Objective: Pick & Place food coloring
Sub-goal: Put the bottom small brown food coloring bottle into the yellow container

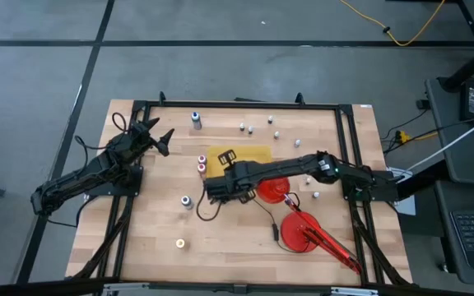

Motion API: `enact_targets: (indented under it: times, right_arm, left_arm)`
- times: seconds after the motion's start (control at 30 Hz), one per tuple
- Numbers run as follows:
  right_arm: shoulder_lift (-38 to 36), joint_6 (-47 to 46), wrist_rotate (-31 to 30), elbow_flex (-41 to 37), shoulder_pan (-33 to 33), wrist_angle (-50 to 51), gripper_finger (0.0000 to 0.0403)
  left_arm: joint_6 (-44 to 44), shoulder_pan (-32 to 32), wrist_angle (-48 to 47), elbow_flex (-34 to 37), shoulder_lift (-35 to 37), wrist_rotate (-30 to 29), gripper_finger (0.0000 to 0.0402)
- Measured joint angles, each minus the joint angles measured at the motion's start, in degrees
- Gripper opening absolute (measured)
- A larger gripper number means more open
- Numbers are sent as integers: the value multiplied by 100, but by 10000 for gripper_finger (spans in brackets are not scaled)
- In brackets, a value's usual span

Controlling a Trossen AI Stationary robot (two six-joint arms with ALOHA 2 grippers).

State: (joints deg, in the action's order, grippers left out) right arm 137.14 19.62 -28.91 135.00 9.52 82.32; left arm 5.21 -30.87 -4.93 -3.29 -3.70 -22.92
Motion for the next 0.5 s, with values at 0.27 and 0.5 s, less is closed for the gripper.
enact_targets:
  times: [0.27, 0.5]
  right_arm:
    - [-48, -1519, 495, -4, -472, 188, 62]
    - [-42, -2422, 1372, -124, -890, 207, 62]
  left_arm:
    - [0, 0, 0, 0, 0, 0, 365]
    - [0, 1, 0, 0, 1, 1, 365]
